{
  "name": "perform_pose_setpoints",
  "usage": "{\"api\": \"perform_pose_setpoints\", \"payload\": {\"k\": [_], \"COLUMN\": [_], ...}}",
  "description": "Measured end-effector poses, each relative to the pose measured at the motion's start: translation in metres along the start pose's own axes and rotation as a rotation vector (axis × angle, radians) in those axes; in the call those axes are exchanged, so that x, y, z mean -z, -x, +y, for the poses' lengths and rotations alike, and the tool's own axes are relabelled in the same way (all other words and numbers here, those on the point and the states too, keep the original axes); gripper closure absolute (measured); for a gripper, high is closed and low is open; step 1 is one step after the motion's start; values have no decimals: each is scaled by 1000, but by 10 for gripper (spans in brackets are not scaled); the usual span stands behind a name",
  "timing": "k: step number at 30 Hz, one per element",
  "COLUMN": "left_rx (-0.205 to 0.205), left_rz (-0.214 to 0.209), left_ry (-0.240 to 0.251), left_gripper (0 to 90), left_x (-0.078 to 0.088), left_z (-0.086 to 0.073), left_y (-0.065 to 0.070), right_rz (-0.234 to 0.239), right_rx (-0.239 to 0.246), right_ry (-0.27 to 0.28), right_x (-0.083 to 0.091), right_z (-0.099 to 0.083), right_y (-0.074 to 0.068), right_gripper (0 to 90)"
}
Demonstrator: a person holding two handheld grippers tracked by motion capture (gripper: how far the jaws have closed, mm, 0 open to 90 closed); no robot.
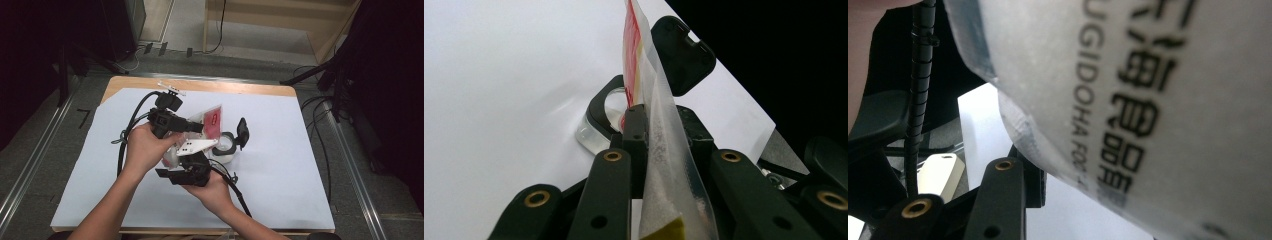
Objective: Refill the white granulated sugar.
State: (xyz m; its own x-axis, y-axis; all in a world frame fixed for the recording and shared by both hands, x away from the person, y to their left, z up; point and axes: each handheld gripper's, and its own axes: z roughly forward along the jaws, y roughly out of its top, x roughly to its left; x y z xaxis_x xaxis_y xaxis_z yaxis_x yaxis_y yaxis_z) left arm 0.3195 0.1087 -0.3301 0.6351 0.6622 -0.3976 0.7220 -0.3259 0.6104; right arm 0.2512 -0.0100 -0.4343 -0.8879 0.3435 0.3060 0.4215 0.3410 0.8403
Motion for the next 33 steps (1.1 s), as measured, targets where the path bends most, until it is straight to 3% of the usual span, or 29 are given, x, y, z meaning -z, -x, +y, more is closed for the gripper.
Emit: {"api": "perform_pose_setpoints", "payload": {"k": [33], "left_rx": [-8], "left_rz": [-8], "left_ry": [-5], "left_gripper": [787], "left_x": [-2], "left_z": [1], "left_y": [0], "right_rz": [-10], "right_rx": [-3], "right_ry": [-4], "right_x": [1], "right_z": [0], "right_y": [0], "right_gripper": [632]}}
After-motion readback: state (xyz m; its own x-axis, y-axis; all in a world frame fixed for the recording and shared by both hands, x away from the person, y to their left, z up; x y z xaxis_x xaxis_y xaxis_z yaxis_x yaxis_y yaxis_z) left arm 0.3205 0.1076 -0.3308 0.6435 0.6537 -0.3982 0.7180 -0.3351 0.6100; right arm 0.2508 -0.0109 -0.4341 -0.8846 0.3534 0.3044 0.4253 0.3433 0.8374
